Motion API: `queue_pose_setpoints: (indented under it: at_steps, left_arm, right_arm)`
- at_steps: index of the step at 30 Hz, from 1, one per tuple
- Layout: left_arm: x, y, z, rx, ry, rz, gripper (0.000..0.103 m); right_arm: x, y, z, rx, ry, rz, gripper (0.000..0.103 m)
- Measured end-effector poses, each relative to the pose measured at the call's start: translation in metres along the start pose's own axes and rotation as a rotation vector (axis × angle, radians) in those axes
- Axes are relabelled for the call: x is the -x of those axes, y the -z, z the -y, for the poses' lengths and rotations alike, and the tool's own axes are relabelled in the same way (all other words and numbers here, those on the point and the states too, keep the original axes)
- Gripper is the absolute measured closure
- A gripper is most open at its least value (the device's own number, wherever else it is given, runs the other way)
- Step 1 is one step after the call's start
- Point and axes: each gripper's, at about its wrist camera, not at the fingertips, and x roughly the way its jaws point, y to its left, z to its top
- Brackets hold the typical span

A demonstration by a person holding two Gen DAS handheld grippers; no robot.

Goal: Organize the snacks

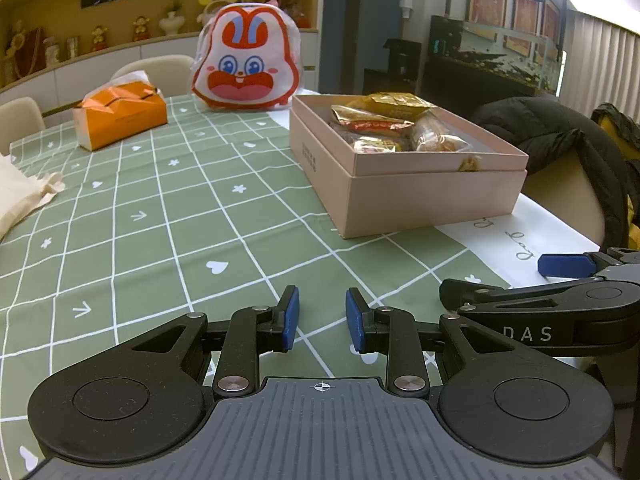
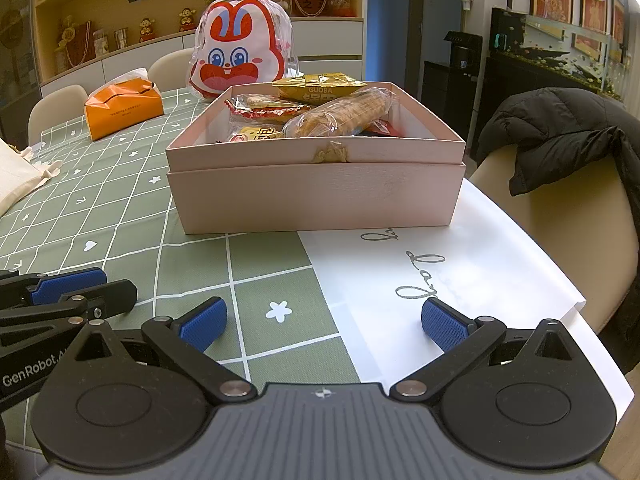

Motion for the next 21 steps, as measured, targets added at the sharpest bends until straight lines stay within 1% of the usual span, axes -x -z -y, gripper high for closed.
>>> queue_pose_setpoints:
  at_steps: [21]
  left_arm:
    - [-0.0002, -0.0002, -0.0014, 0.009, 0.008, 0.001, 0.073]
  right_arm:
    - [0.0002, 0.0002, -0.0002, 0.0, 0.0, 0.0, 0.0]
